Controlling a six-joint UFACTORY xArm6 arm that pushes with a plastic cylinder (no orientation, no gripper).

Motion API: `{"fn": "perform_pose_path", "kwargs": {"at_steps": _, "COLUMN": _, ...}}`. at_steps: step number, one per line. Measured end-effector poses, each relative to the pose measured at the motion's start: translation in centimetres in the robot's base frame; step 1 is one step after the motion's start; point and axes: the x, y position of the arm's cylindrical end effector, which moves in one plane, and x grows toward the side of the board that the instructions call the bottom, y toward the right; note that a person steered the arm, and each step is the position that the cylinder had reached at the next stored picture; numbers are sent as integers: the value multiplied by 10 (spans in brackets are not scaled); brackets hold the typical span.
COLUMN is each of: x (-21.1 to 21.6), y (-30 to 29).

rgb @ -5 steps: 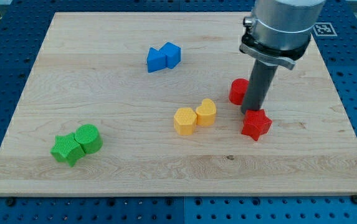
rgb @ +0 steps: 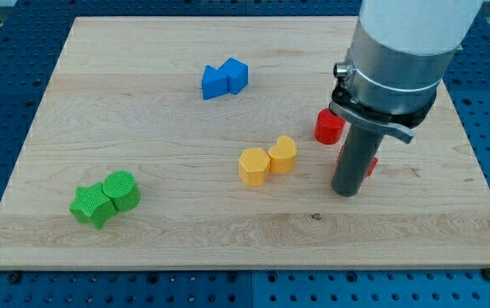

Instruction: Push both the red blocks towards the top

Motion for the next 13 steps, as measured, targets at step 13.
{"fn": "perform_pose_path", "kwargs": {"at_steps": 13, "x": -57, "y": -6}}
